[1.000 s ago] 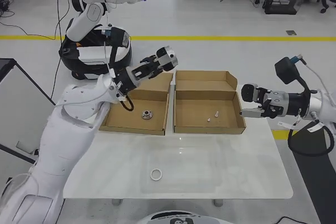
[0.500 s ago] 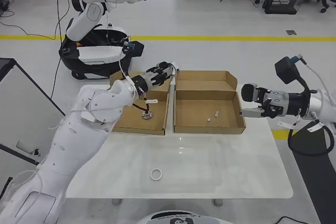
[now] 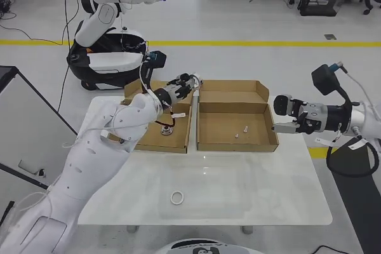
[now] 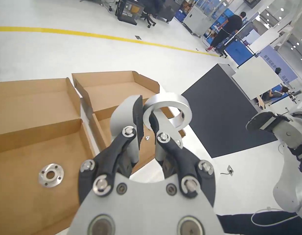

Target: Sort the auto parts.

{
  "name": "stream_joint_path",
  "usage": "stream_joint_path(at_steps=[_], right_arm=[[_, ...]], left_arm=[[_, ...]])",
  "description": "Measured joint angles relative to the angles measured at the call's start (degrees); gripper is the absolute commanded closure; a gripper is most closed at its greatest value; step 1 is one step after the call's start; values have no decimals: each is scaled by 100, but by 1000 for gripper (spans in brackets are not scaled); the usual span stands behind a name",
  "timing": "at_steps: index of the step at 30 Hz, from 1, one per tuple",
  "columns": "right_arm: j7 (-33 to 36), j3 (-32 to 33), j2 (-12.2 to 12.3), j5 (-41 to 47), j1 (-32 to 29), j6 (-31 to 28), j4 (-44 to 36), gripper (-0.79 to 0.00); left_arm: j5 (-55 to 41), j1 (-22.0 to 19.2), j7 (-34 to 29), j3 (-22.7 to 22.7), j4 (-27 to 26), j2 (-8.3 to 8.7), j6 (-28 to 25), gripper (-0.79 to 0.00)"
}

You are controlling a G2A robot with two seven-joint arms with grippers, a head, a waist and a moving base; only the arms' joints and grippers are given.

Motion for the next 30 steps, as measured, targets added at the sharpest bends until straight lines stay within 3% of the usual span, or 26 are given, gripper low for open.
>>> stream_joint_path(at_steps=[5, 10, 20, 30], right_arm=[[0, 0, 0, 0, 0, 0, 0, -785], [0, 0, 0, 0, 0, 0, 0, -785], [0, 0, 0, 0, 0, 0, 0, -785], [0, 0, 0, 0, 0, 0, 0, -785]], left_arm=[[68, 1, -203, -12, 43, -10, 281, 0], [351, -286, -743, 101, 249, -51, 1112, 0], [953, -1042, -1544, 825, 1188, -309, 2607, 0], [1306, -1500, -1989, 1273, 2290, -499, 3298, 0]])
